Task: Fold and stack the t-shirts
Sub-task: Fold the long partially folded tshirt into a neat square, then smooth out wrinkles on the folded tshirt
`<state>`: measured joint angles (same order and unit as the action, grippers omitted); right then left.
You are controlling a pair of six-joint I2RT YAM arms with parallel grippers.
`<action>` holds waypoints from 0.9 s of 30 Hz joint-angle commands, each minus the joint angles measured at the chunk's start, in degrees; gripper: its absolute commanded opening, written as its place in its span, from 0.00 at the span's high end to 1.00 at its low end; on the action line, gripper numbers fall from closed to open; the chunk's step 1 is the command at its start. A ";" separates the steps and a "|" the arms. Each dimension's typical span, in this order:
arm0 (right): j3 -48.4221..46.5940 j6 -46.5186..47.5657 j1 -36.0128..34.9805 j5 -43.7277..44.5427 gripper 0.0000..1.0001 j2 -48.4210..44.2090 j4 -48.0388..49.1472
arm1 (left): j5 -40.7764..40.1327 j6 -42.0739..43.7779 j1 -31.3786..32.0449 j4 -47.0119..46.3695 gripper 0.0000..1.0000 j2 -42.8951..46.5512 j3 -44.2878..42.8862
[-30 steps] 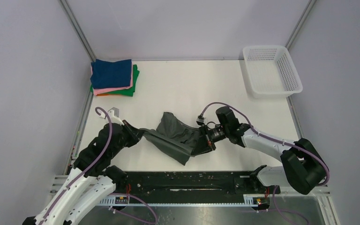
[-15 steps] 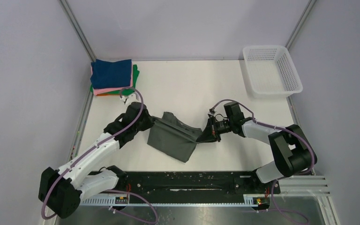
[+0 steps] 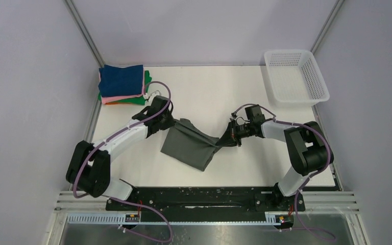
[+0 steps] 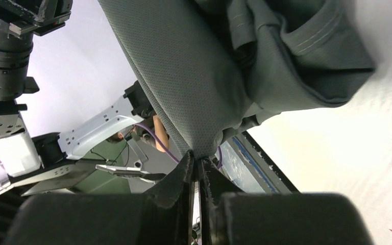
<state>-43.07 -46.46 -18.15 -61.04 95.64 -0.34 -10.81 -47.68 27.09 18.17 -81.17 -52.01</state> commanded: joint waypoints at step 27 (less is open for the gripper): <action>-6.99 9.27 -11.23 15.90 0.01 -13.50 -4.54 | 21.75 0.63 1.79 -10.50 0.01 -4.66 -3.34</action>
<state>-50.06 -32.36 -25.71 -41.43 78.91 -16.75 9.04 -46.37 29.06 14.57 -83.02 -53.39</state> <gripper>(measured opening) 0.993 0.989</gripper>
